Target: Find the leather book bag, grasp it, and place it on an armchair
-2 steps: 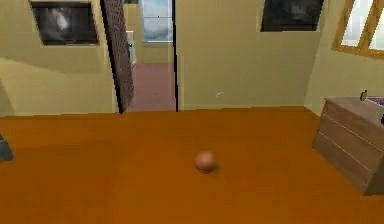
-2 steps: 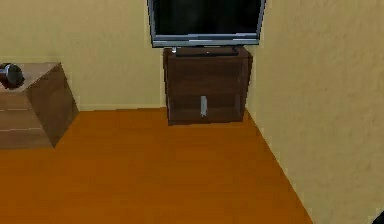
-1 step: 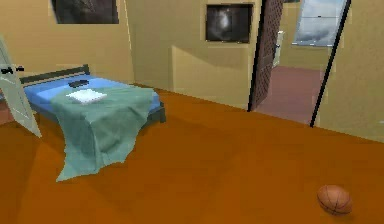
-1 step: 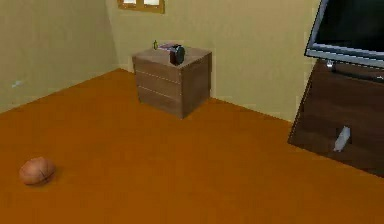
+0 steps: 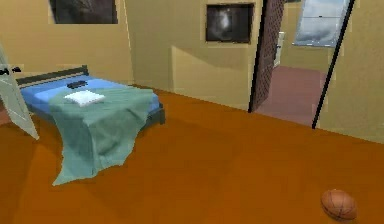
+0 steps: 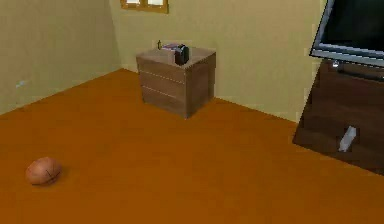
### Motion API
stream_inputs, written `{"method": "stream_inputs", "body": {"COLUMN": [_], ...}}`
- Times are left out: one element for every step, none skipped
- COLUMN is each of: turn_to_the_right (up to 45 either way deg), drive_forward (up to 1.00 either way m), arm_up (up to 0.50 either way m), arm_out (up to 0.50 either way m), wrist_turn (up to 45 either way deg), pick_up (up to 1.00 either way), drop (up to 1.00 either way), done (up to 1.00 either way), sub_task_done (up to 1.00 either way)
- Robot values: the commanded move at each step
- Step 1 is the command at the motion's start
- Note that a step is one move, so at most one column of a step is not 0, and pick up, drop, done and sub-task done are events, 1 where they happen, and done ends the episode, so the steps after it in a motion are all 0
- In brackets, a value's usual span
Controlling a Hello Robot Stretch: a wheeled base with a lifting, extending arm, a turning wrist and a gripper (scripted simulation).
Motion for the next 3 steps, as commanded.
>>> {"method": "stream_inputs", "body": {"turn_to_the_right": [-27.0,-3.0,45.0], "drive_forward": [0.00,0.00,0.00], "arm_up": [0.00,0.00,0.00], "arm_out": [0.00,0.00,0.00], "wrist_turn": [0.0,0.0,0.0], "pick_up": [0.00,0.00,0.00], "drop": [0.00,0.00,0.00], "done": [0.00,0.00,0.00], "sub_task_done": [0.00,0.00,0.00]}}
